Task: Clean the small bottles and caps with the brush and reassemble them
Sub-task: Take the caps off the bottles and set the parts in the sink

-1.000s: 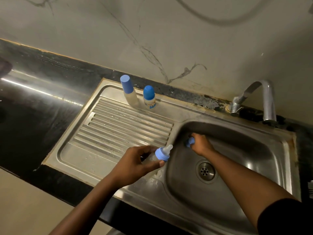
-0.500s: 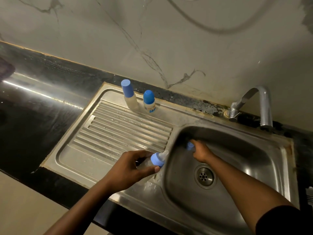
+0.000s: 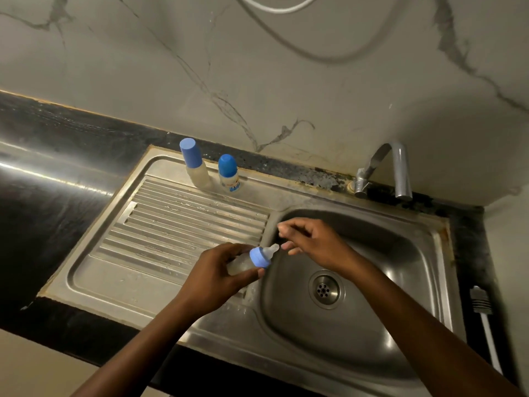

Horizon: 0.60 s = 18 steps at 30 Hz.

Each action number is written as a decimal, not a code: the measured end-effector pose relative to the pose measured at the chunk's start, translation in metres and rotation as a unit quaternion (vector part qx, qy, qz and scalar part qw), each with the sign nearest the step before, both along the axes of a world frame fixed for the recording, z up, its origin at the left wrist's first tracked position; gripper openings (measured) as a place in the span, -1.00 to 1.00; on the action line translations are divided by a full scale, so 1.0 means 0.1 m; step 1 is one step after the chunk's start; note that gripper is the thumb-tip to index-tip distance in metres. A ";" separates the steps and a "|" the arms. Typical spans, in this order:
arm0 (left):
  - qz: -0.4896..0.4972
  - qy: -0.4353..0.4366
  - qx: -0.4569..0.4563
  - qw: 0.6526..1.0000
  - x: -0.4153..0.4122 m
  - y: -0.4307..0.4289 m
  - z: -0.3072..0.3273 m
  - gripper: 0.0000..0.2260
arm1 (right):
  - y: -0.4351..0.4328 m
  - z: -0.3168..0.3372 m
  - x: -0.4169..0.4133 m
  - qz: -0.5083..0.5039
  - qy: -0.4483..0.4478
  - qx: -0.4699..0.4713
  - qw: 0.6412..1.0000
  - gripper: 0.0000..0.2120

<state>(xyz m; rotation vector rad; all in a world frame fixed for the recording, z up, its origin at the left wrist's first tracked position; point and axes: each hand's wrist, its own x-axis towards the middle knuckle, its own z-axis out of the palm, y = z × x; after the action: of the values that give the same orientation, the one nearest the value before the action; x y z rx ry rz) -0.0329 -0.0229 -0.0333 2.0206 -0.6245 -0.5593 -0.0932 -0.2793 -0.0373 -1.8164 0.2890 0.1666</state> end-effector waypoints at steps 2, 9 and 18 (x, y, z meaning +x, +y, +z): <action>-0.009 -0.023 -0.008 1.000 -0.02 -0.07 0.02 -0.66 | 0.12 0.28 -0.08 0.018 0.010 0.024 1.000 -0.67; -0.045 -0.089 -0.019 0.995 -0.10 -0.21 0.10 -0.54 | 0.31 0.41 -0.29 0.047 0.028 -0.032 0.998 -0.72; -0.133 -0.133 0.021 0.982 -0.12 -0.20 0.09 -0.54 | 0.28 0.52 -0.51 0.056 0.024 -0.078 0.995 -0.74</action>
<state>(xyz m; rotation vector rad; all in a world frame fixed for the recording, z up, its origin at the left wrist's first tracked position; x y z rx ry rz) -0.0445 -0.0430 -0.0238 2.0834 -1.0628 -0.4635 -0.1437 -0.2517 0.0146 -1.9867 0.2390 0.2736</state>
